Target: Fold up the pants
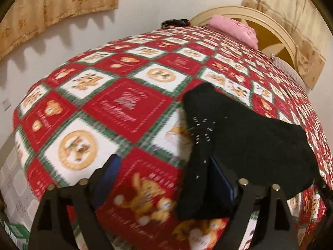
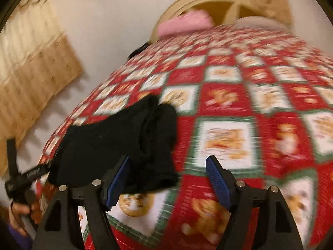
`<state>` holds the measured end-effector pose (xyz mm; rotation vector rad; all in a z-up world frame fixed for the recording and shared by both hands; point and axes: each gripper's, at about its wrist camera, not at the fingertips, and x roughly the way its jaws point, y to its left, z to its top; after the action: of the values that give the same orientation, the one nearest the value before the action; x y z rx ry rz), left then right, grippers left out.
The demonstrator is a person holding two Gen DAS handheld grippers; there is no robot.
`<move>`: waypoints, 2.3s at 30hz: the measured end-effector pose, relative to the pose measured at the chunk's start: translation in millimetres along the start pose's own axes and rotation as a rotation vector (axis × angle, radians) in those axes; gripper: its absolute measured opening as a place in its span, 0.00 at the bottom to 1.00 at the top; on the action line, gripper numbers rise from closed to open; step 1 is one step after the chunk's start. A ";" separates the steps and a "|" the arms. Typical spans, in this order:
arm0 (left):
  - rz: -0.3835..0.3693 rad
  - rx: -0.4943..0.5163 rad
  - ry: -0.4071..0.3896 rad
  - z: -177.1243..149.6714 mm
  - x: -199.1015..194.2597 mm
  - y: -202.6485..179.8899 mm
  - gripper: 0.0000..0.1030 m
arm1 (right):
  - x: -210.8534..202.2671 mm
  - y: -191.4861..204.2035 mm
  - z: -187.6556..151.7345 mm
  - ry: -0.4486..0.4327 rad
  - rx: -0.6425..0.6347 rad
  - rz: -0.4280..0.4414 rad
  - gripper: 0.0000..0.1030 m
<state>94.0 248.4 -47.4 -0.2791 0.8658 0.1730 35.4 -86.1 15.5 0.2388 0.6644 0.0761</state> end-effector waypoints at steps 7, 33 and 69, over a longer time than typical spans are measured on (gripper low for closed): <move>0.085 0.014 -0.077 -1.3 -27.6 -3.8 0.86 | -15.5 64.3 12.4 -0.056 -0.232 0.060 0.34; 0.111 0.267 -0.065 -36.1 -33.4 -76.2 0.86 | -16.6 61.7 -56.1 0.162 -0.039 0.074 0.59; 0.032 0.282 -0.330 -103.7 -167.5 -62.0 0.97 | -156.3 102.4 -70.2 -0.169 -0.089 -0.048 0.73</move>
<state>-71.7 151.1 28.3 0.0288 0.5582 0.1200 -130.1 4.1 80.9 0.1417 0.4969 0.0389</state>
